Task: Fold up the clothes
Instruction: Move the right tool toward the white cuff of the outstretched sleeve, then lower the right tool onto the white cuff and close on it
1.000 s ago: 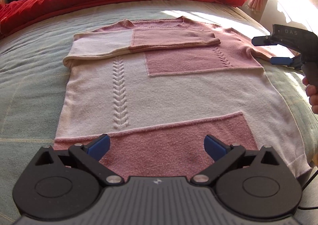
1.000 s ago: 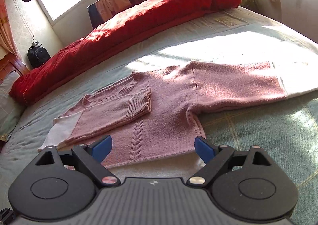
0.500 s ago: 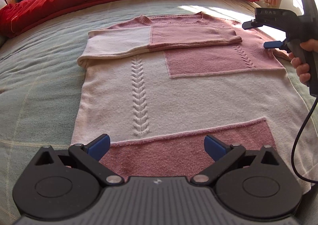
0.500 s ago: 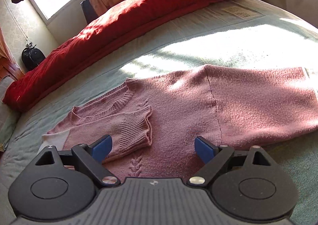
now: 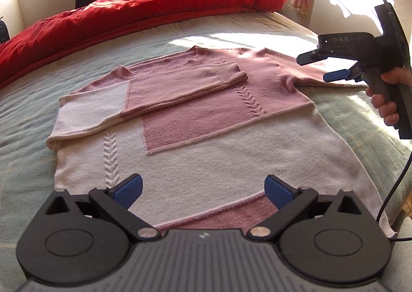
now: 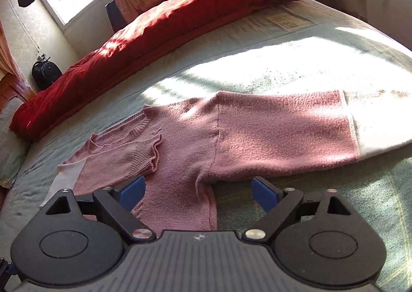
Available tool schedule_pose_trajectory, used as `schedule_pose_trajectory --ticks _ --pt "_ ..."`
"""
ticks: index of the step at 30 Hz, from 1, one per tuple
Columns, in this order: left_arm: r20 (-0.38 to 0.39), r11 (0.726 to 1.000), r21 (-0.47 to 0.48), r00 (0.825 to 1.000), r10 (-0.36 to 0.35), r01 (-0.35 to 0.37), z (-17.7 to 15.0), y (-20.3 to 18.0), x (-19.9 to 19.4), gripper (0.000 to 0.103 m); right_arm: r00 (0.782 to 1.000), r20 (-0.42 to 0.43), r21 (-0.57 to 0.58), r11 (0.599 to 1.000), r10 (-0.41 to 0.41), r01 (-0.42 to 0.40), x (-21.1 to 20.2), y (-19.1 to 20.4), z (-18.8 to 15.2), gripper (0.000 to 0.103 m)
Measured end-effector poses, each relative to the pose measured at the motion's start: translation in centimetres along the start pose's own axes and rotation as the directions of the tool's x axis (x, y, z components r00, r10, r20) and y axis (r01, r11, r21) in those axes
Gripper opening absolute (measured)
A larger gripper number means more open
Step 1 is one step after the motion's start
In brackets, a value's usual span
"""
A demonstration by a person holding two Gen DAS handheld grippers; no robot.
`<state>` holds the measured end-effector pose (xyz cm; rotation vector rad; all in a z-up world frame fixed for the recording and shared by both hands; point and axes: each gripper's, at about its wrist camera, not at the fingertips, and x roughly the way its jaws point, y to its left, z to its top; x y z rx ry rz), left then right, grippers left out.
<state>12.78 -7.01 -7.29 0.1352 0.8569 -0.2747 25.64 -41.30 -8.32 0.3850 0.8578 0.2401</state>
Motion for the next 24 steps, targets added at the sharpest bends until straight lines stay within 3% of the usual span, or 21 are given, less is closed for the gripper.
schedule_pose_trajectory --ticks 4,8,11,16,22,24 --pt "0.048 0.999 0.043 0.998 -0.033 0.031 1.2 -2.7 -0.2 0.1 0.997 0.021 0.073 0.994 -0.08 0.078 -2.4 -6.2 0.6 0.082" --pt "0.029 0.992 0.083 0.995 -0.094 0.092 2.3 -5.0 0.6 0.099 0.993 0.049 0.219 0.971 -0.104 0.09 -4.3 -12.8 0.6 0.078" --pt "0.002 0.987 0.119 0.994 -0.111 0.11 2.7 -6.5 1.4 0.099 0.99 0.067 0.351 0.932 -0.123 0.092 -5.4 -17.5 0.7 0.078" --pt "-0.035 0.976 0.161 0.989 -0.142 0.145 3.1 -8.0 2.1 0.096 0.986 0.121 0.538 0.843 -0.111 0.029 -6.0 -23.6 0.6 0.07" --pt "-0.03 0.973 0.186 0.99 -0.136 0.139 4.0 -8.2 2.8 0.082 0.977 0.189 0.624 0.78 -0.098 -0.042 -4.9 -28.2 0.9 0.068" --pt "-0.024 0.972 0.184 0.989 -0.145 0.147 4.4 -8.2 2.9 0.081 0.977 0.197 0.651 0.756 -0.076 -0.072 -4.0 -29.4 1.1 0.064"
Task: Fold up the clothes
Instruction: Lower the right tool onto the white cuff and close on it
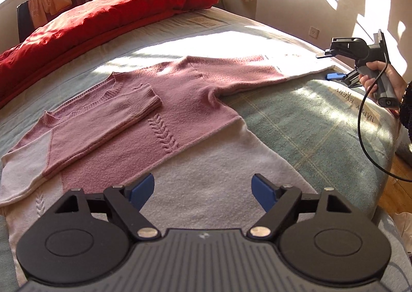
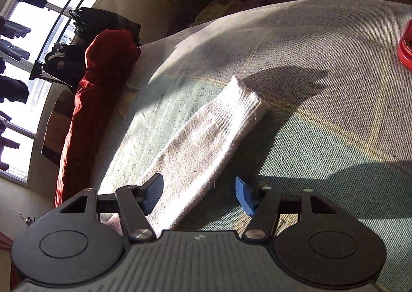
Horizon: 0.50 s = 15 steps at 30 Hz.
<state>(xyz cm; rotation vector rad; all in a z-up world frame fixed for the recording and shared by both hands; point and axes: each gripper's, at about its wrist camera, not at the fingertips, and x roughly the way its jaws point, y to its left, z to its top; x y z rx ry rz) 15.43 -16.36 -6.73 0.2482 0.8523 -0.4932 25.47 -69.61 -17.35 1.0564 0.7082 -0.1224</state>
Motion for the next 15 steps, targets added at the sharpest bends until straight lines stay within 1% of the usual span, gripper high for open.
schedule_pose_trajectory --ticks 1,2,3,4,6,8,11,15 --pt "0.007 1.0 0.001 1.0 -0.004 0.004 0.2 0.0 0.0 0.08 1.0 -0.002 0.02 1.0 0.01 -0.01 0.4 -0.4 0.3 0.061" --pt "0.014 1.0 0.005 1.0 -0.005 0.005 0.3 0.0 0.0 0.079 1.0 -0.004 0.041 0.999 0.02 -0.02 0.9 -0.8 0.6 0.055" --pt "0.016 1.0 0.013 1.0 -0.008 0.008 0.5 0.0 0.1 0.079 1.0 -0.01 0.057 0.998 0.03 -0.029 1.4 -1.3 1.0 0.045" --pt "0.016 1.0 0.021 1.0 -0.01 0.01 0.7 0.0 0.2 0.079 0.999 -0.014 0.074 0.997 0.04 -0.039 1.9 -1.7 1.4 0.041" --pt "0.021 1.0 0.028 1.0 -0.011 0.01 1.0 0.0 0.4 0.079 0.998 -0.015 0.105 0.993 0.062 -0.06 2.6 -2.8 1.9 0.022" --pt "0.025 1.0 0.028 1.0 -0.013 0.013 1.1 -0.1 0.6 0.079 0.997 -0.008 0.135 0.988 0.079 -0.077 3.2 -3.7 2.3 0.01" --pt "0.023 0.999 0.022 0.999 -0.026 0.026 1.2 -0.2 0.7 0.079 0.994 0.004 0.138 0.984 0.11 -0.11 3.7 -3.9 2.4 0.009" --pt "0.012 0.999 0.025 1.0 -0.021 0.021 0.9 -0.4 0.8 0.079 0.997 0.018 0.076 0.994 0.08 -0.081 3.9 -2.9 2.3 0.007"
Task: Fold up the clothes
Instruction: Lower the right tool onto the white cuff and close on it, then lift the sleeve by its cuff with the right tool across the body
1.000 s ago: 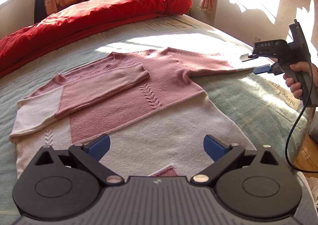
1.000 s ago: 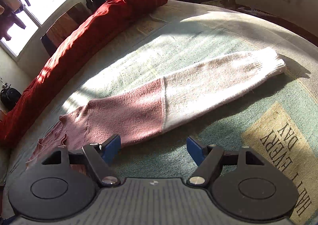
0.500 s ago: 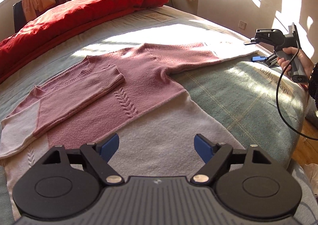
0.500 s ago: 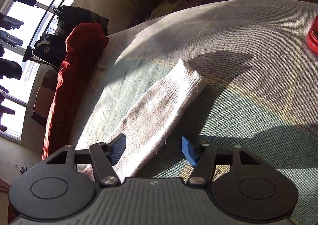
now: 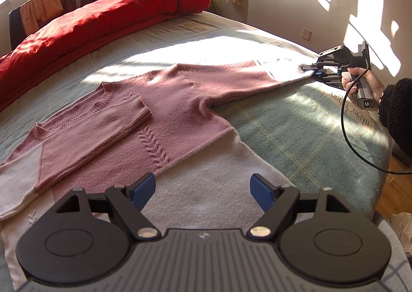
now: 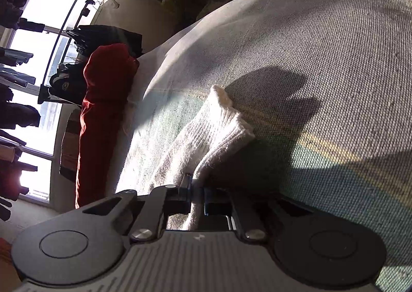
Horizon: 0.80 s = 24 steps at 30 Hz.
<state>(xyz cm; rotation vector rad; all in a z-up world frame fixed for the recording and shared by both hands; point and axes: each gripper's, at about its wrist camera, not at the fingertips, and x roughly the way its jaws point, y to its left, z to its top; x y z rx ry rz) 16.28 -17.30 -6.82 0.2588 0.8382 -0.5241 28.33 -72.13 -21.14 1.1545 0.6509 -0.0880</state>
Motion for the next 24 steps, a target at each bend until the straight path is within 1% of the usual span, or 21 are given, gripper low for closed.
schedule_pose_trajectory --ticks 4,7,10,15,20,24 --pt "0.008 1.0 -0.01 1.0 0.005 -0.005 -0.1 0.3 -0.6 0.079 0.998 0.011 -0.076 0.995 -0.065 0.066 -0.1 2.0 -0.2 0.009" --pt "0.014 1.0 -0.023 1.0 0.017 -0.016 -0.2 0.8 -1.1 0.079 0.992 0.021 -0.146 0.981 -0.122 0.124 -0.1 3.8 -0.5 0.009" --pt "0.019 0.999 -0.041 1.0 0.024 -0.023 -0.5 1.3 -1.7 0.079 0.987 0.033 -0.224 0.962 -0.154 0.158 -0.6 5.9 -0.9 0.009" --pt "0.013 0.998 -0.047 0.999 0.031 -0.03 -1.2 1.7 -2.9 0.08 0.984 0.039 -0.339 0.925 -0.171 0.174 -1.8 9.8 -1.6 0.008" --pt "0.011 0.999 -0.038 1.0 0.025 -0.025 -2.0 1.7 -4.5 0.081 0.986 0.029 -0.443 0.883 -0.161 0.157 -2.7 14.1 -3.3 0.008" --pt "-0.026 1.0 0.022 1.0 -0.001 0.001 -2.8 1.4 -5.5 0.081 0.987 0.012 -0.506 0.85 -0.16 0.144 -2.6 17.5 -5.0 0.008"
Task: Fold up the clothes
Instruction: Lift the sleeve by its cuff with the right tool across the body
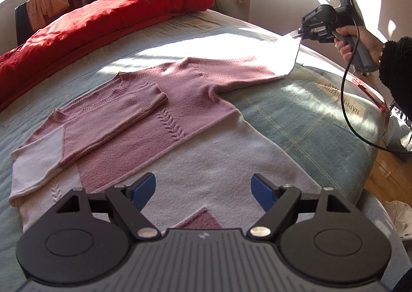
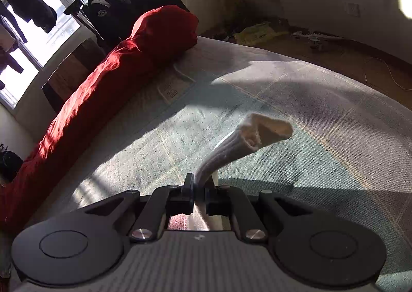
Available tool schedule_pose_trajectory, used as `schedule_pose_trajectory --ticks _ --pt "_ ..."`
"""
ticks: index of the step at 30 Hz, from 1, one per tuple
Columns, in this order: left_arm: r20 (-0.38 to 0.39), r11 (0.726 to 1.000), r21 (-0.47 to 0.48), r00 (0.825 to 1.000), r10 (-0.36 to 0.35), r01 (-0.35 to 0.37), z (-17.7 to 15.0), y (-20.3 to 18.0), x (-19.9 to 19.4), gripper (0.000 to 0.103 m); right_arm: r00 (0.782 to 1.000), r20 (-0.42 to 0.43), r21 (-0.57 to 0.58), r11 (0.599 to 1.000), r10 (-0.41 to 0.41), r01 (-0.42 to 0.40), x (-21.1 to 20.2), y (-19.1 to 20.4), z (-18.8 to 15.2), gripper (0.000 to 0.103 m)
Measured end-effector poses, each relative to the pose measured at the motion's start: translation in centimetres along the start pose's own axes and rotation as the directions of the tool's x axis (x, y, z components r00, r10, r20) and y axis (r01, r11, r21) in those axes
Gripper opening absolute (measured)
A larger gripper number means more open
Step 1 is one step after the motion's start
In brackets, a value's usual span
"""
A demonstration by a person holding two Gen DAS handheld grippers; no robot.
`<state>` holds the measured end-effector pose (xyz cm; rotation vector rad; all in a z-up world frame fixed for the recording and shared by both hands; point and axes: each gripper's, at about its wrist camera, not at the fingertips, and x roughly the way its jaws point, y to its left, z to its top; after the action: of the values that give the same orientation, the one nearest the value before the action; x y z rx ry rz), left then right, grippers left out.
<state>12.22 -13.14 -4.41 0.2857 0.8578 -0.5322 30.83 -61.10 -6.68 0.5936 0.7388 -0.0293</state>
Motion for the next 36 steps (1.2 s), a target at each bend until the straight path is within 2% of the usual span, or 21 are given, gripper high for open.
schedule_pose_trajectory --ticks 4,11,20,36 --pt "0.001 1.0 0.022 1.0 -0.004 0.004 -0.7 0.2 -1.1 0.081 1.0 -0.011 -0.042 0.999 0.014 -0.014 -0.3 3.0 -0.1 0.008" --pt "0.019 1.0 -0.022 1.0 0.018 -0.018 -1.1 2.1 -2.2 0.081 0.999 -0.024 -0.113 0.993 0.033 -0.035 -0.8 7.6 -0.5 0.008" --pt "-0.01 0.997 -0.067 1.0 0.025 -0.026 -2.5 3.7 -2.6 0.081 0.998 -0.039 -0.168 0.984 0.052 -0.058 -1.3 12.5 -0.8 0.008" --pt "0.032 0.99 -0.141 0.999 0.018 -0.013 -5.0 5.7 -5.2 0.082 0.991 -0.077 -0.277 0.952 0.113 -0.13 -1.6 22.6 -2.6 0.008"
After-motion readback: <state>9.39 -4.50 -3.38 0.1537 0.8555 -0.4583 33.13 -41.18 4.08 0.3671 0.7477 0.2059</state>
